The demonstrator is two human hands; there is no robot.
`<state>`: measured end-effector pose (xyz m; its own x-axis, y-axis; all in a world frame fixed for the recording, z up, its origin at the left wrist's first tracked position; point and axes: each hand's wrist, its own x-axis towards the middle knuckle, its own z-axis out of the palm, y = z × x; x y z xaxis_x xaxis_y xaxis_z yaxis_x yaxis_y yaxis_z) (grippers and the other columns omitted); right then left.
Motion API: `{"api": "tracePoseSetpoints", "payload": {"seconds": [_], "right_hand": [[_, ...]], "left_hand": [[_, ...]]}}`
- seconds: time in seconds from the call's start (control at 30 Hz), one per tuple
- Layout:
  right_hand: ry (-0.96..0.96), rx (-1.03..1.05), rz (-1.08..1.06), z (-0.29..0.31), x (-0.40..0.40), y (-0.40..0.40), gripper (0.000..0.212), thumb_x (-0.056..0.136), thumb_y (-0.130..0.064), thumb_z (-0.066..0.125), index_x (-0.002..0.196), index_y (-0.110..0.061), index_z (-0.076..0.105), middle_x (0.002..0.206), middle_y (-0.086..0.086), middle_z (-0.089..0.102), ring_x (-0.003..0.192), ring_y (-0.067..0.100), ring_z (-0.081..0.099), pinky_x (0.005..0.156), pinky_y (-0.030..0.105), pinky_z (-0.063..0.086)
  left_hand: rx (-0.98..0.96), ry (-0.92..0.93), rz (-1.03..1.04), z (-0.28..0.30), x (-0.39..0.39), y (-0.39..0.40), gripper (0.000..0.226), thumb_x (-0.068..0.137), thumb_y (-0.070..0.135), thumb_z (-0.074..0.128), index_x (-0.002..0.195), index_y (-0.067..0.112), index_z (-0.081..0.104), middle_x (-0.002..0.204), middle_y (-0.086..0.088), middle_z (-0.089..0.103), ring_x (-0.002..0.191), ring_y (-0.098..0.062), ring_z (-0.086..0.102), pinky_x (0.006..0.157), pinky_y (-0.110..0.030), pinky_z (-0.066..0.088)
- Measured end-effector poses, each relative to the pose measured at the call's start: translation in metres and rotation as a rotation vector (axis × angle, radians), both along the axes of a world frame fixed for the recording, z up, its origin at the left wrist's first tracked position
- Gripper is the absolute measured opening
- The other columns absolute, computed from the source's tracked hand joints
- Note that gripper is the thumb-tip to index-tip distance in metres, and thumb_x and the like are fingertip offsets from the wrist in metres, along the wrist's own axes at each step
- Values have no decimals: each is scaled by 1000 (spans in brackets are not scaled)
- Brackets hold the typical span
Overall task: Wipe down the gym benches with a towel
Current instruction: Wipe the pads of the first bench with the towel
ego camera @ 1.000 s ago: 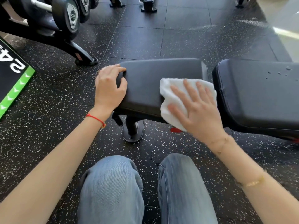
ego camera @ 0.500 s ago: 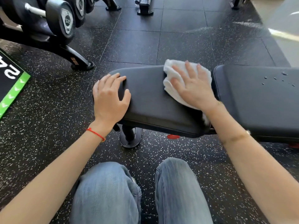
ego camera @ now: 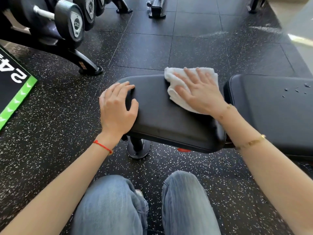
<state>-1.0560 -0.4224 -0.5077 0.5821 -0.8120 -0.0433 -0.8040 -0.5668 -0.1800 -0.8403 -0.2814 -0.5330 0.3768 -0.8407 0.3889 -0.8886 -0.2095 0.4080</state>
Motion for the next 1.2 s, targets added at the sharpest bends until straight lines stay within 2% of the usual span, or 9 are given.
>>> {"api": "tracePoseSetpoints", "payload": {"seconds": [0.2,0.33,0.5,0.63,0.73,0.83,0.93,1.07,1.2], "right_hand": [[28,3,144,1,78,2,57,101,-57,19,155,-42,12,165,-8,14,152,30,2,121,50,-3],[1,-50,280,-7,38,26,61,95,-65,13,154,-47,12,165,-12,9,153,25,-3,122,46,-10],[-24,6,72,-2,-13,-5,53,102,-55,22,153,-47,10,166,-9,8,153,21,-2,123,41,-8],[-49,4,107,0,-23,27,54,101,-56,22,153,-47,11,166,-8,8,153,24,-3,120,40,-9],[-56,-55,242,-1,-50,77,57,99,-60,19,154,-44,16,165,-5,14,153,29,2,123,47,-3],[8,-188,328,-10,-67,116,62,99,-61,30,156,-36,22,164,0,21,151,36,11,122,55,9],[128,-233,334,-10,-56,124,67,98,-66,30,157,-37,15,164,2,19,149,41,16,119,58,16],[217,-262,343,-11,0,124,70,97,-66,24,157,-38,2,166,3,9,148,45,11,118,59,11],[206,-306,320,-14,1,134,69,99,-63,29,157,-36,5,166,6,12,149,44,13,119,57,14]], "left_hand": [[-4,2,10,0,0,-1,46,85,33,48,128,23,60,140,8,56,136,-16,42,117,-42,24],[-24,9,-9,-2,1,-1,46,84,32,47,127,23,61,139,8,57,135,-16,43,117,-41,25],[-31,23,1,-2,2,0,43,86,30,48,126,24,62,138,9,57,136,-15,42,117,-41,24],[-12,32,0,0,1,1,44,85,30,47,126,25,62,139,9,57,136,-15,41,118,-42,23],[-6,42,-12,0,1,1,45,85,29,46,127,24,62,140,8,56,137,-15,41,118,-45,23],[20,39,-34,1,1,2,46,86,30,47,130,22,60,142,7,55,139,-16,40,119,-47,22],[71,30,-102,3,8,5,48,89,34,45,134,21,58,146,5,51,141,-18,38,119,-50,21],[8,68,-232,5,29,8,38,95,17,47,129,12,64,139,-8,58,133,-24,50,117,-44,32],[-27,60,-254,1,32,9,36,94,6,50,127,5,64,137,-13,59,131,-28,52,115,-45,35]]}}
